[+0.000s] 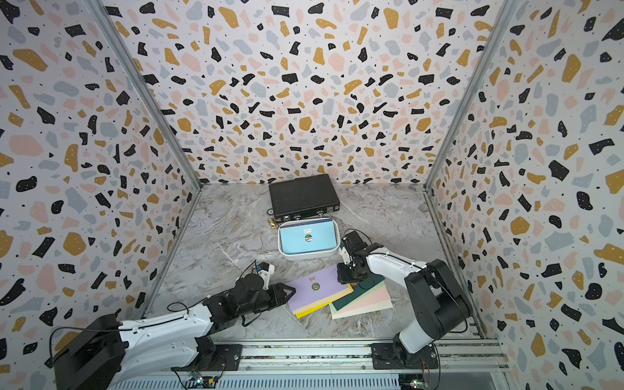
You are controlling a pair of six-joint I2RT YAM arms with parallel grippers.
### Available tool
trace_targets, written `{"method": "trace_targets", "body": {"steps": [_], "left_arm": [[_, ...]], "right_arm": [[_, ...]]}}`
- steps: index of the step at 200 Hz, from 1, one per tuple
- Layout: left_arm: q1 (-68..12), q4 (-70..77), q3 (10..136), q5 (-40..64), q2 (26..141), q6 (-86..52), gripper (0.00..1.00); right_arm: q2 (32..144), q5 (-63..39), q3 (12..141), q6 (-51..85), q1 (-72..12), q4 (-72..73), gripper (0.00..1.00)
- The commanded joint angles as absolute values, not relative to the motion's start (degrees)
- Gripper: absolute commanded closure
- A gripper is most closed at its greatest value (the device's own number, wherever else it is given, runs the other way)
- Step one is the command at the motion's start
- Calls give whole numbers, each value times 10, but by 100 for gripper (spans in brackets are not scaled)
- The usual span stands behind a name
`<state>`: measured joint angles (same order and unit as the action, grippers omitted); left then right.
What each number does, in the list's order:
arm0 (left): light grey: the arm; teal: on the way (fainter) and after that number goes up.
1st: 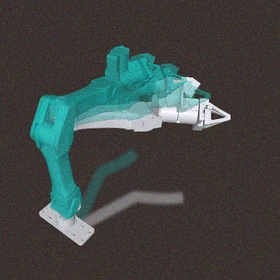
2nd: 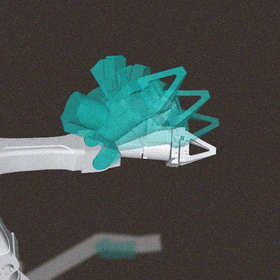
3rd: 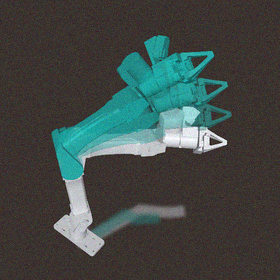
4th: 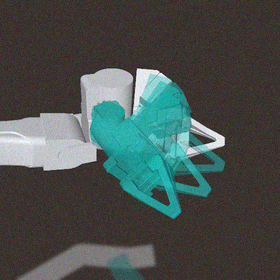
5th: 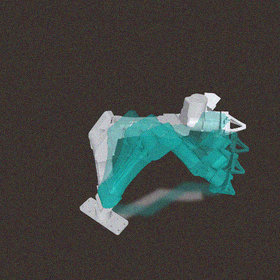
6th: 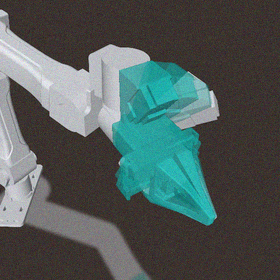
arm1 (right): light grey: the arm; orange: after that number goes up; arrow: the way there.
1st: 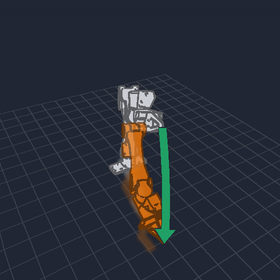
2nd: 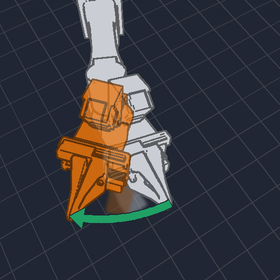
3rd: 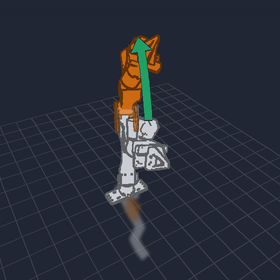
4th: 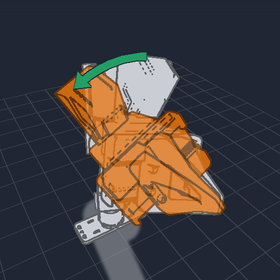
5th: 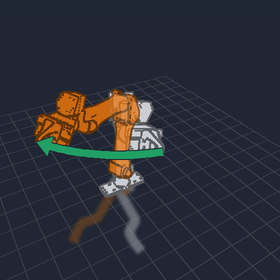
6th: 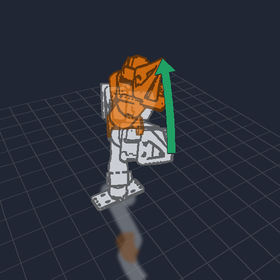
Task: Put the sealed envelopes into the storage box
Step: Adjust the envelope at the center of the board, then pick up the envelope from the center of the board.
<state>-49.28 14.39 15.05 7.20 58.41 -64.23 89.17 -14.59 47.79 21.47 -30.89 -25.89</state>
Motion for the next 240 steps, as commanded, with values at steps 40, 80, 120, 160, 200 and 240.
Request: {"method": "trace_targets", "body": {"steps": [40, 80, 120, 160, 200, 240], "left_arm": [[-491, 13, 176, 12, 518, -620, 44], [-491, -15, 161, 29, 520, -628, 41], [-491, -4, 145, 37, 529, -628, 40], [-491, 27, 148, 58, 567, -624, 40], [-491, 49, 146, 65, 592, -623, 40], [-491, 71, 144, 71, 610, -625, 40]], "right_arm": [[872, -131, 478, 210, -314, -285, 62], [845, -35, 494, 191, -313, -322, 60], [835, -90, 496, 201, -313, -300, 60], [867, -126, 497, 213, -314, -288, 62], [883, -140, 490, 223, -317, -273, 62], [889, -158, 484, 231, -320, -261, 62]]}}
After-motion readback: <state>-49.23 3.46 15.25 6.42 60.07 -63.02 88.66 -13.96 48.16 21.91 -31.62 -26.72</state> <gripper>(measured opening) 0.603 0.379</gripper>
